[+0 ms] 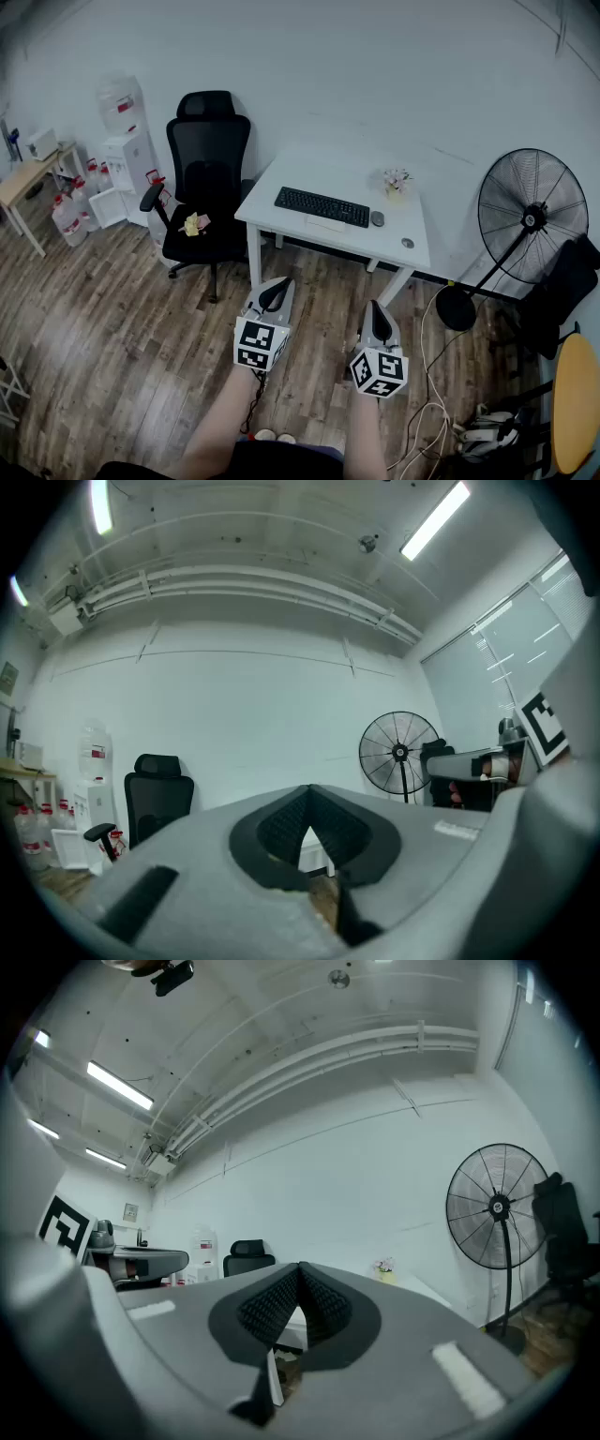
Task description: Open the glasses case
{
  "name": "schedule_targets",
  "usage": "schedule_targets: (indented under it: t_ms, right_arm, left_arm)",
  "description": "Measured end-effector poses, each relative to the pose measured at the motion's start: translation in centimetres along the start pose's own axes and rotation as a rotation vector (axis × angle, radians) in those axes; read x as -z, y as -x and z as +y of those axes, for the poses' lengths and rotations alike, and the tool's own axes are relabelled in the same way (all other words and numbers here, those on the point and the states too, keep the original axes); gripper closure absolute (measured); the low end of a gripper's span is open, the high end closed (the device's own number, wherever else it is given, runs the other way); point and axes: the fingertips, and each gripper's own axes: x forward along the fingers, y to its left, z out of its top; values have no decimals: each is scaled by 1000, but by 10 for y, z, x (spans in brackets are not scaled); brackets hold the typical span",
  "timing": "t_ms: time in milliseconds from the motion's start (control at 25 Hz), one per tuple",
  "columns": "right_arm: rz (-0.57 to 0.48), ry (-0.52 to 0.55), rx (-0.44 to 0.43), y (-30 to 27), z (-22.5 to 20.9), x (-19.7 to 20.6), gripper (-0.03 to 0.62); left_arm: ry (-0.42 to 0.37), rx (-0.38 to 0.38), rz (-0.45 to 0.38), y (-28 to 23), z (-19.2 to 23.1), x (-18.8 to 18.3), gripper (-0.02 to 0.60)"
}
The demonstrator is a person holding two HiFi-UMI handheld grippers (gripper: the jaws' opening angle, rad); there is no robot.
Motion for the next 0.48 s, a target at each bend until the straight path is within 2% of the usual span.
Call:
schedule_targets:
  t_ms: [480]
  right_arm:
    - [4,8,-5,0,5,-1,588]
  left_arm:
    - [10,5,3,2,1,1,574]
